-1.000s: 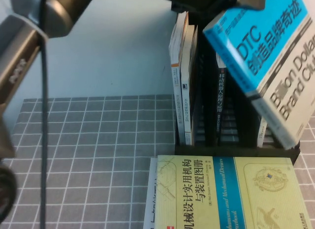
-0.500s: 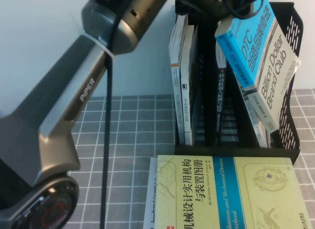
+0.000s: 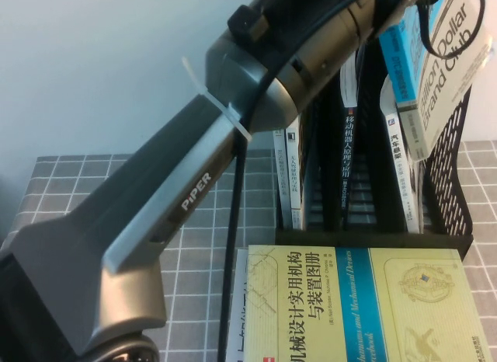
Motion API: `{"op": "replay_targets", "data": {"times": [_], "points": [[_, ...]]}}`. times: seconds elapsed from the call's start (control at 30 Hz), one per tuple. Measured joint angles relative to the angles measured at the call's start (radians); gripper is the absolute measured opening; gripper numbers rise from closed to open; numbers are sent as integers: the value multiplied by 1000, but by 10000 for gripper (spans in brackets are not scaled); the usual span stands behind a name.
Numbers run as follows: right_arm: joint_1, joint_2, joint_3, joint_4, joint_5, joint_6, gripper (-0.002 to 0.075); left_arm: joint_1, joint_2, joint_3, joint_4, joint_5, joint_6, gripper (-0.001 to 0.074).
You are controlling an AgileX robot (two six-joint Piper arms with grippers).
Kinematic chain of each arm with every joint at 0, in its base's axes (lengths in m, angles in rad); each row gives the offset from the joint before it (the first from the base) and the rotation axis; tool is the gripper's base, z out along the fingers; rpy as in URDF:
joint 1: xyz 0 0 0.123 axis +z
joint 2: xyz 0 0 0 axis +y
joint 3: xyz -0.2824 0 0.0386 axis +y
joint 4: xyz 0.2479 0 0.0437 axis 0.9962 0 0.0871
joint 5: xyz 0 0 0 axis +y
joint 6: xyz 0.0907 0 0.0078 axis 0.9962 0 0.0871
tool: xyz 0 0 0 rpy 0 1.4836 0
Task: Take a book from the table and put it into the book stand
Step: Place the book on the book shelf
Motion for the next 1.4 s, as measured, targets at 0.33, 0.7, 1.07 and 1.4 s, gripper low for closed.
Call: {"op": "replay_targets", "data": {"times": [0.33,0.7,1.07,1.4], "points": [[0,0,32,-2,46,16,-3,-10,0,-1,62,53,-106,184],[0,0,32,-4,51,2,-3,-10,-30,-88,-22,170,-66,183],[0,0,32,-6,68,23,-3,-10,-27,-108,29,52,-56,183],[0,0,32,-9,142,30,-3,-10,74,-108,-7,48,-44,183]]}}
